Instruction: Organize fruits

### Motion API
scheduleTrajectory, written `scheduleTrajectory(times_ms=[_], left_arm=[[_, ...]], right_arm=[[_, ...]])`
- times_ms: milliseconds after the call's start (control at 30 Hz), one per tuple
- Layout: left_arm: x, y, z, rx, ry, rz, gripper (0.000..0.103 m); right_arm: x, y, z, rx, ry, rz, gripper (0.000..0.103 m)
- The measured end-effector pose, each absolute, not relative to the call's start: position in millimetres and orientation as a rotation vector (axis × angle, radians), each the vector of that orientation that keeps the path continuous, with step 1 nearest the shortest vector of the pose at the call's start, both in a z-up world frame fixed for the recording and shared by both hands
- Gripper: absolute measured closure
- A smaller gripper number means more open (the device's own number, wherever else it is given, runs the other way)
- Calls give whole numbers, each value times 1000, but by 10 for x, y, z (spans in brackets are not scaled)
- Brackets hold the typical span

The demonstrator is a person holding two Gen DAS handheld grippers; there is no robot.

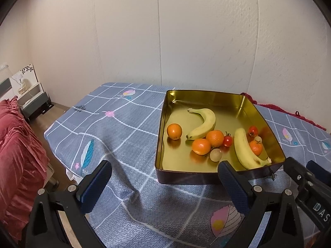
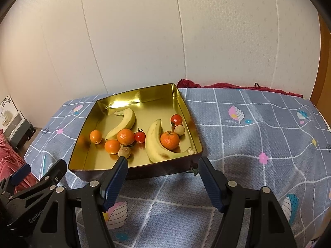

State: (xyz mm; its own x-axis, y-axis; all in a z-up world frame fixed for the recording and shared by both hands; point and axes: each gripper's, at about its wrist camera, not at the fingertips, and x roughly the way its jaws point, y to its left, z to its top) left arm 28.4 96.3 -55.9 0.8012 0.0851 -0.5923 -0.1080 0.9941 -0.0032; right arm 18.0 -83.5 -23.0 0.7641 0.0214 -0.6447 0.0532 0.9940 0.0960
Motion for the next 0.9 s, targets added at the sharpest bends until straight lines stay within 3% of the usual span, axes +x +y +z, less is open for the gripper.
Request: scheduleTrajectory(times_ms=[900], left_arm=[[327,1000,-598,-19,674,130,0]], right_arm=[[204,-830,-291,118,725,-12,31]])
